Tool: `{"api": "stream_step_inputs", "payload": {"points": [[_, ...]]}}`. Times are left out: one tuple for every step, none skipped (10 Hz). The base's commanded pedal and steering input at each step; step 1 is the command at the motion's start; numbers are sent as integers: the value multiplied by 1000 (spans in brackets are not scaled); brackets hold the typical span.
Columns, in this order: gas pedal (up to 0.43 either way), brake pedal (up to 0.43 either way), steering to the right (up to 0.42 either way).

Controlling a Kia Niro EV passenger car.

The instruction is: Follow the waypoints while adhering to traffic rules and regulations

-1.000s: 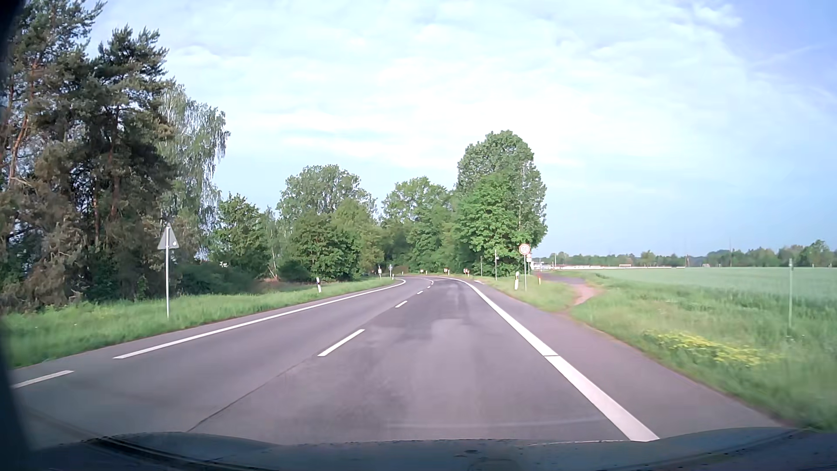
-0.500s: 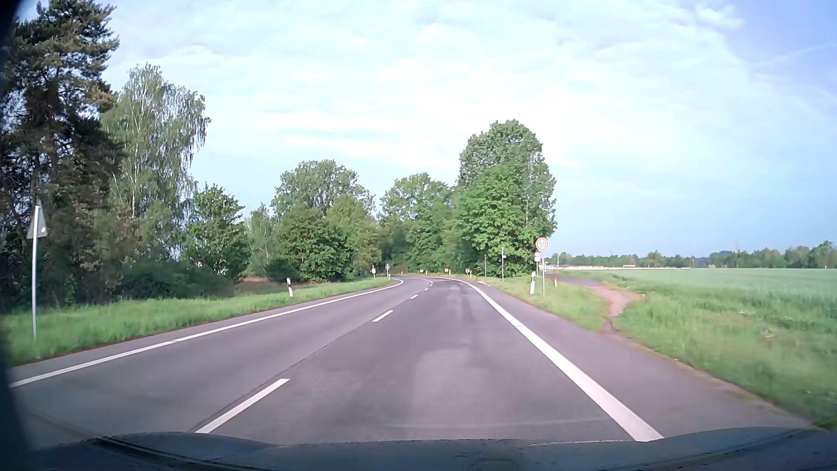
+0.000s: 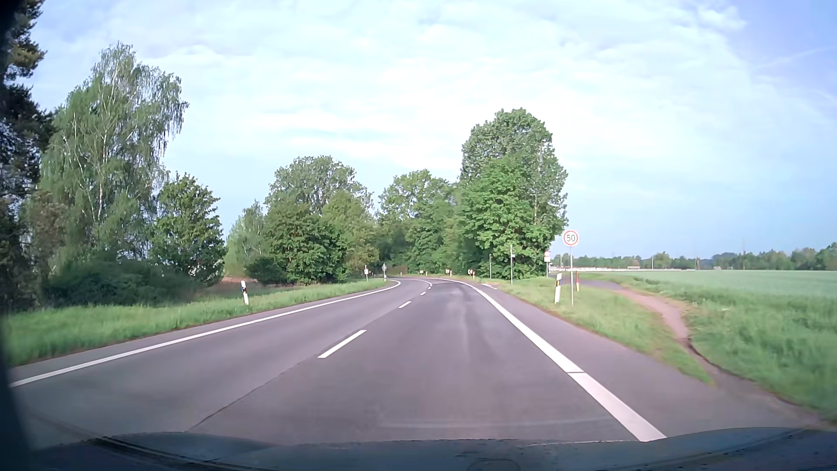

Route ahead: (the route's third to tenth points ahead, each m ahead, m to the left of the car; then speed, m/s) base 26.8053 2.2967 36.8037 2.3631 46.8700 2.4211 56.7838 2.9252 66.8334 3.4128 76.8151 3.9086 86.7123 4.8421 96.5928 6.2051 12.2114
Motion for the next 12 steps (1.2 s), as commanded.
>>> {"api": "stream_step_inputs", "payload": {"points": [[87,0,-5],[87,0,-5],[87,0,-5],[98,0,-5],[98,0,-5],[98,0,-5],[98,0,-5],[98,0,-5],[98,0,-5],[98,0,-5],[98,0,-5],[98,0,-5]]}}
